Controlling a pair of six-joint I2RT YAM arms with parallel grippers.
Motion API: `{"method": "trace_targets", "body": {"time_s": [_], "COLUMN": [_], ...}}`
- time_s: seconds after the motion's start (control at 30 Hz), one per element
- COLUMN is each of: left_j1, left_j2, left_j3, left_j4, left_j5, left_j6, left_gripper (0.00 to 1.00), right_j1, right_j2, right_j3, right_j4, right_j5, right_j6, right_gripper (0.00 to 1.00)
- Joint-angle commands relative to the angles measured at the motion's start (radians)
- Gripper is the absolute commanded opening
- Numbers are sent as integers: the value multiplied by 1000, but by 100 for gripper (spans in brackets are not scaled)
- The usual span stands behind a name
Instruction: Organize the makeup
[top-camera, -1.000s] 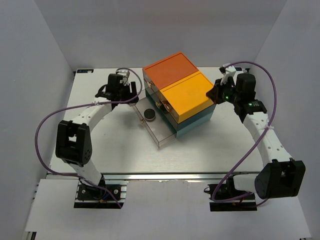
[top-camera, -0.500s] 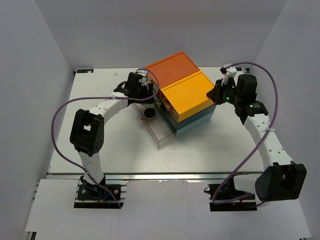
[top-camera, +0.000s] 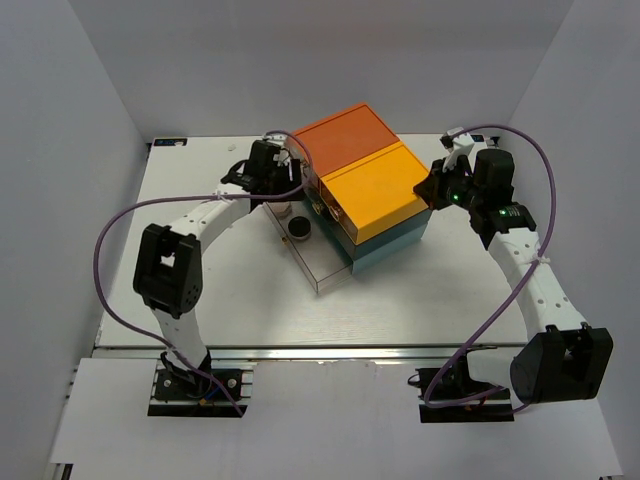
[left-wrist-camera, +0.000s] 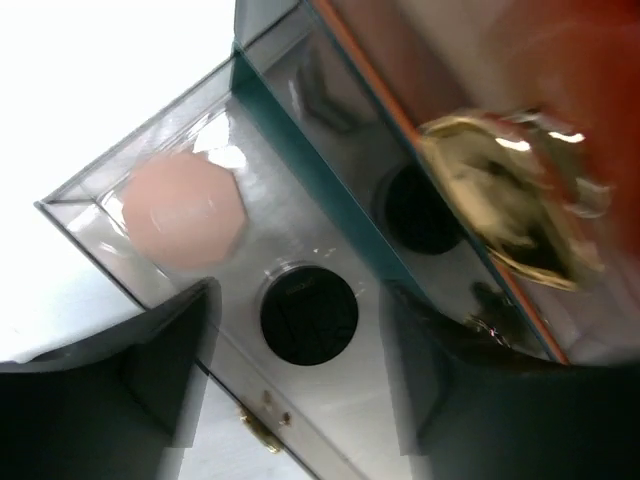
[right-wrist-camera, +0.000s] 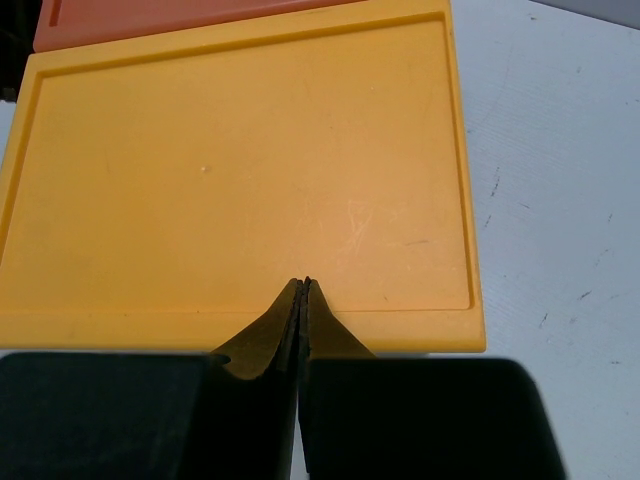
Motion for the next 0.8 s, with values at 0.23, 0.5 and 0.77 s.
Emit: {"method": "trace_targets", "body": {"time_s": [0.23, 0.5, 0.77], "left_j1": [126, 161, 149], "left_j2": [-297, -233, -73], "left_j3": [-241, -366, -259], "left_j4": [145, 122, 88], "left_j5": [119, 212, 251], "left_j6": [-286, -360, -362], "left_gripper": [0, 0, 1], "right_j1": [-5, -5, -5], "right_j2": [-25, -22, -28], "right_j3": [-13, -22, -17], "right_j4": [20, 28, 22], "right_j5": [-4, -20, -18], "right_j6": [3, 14, 12], "right_gripper": [0, 0, 0]}}
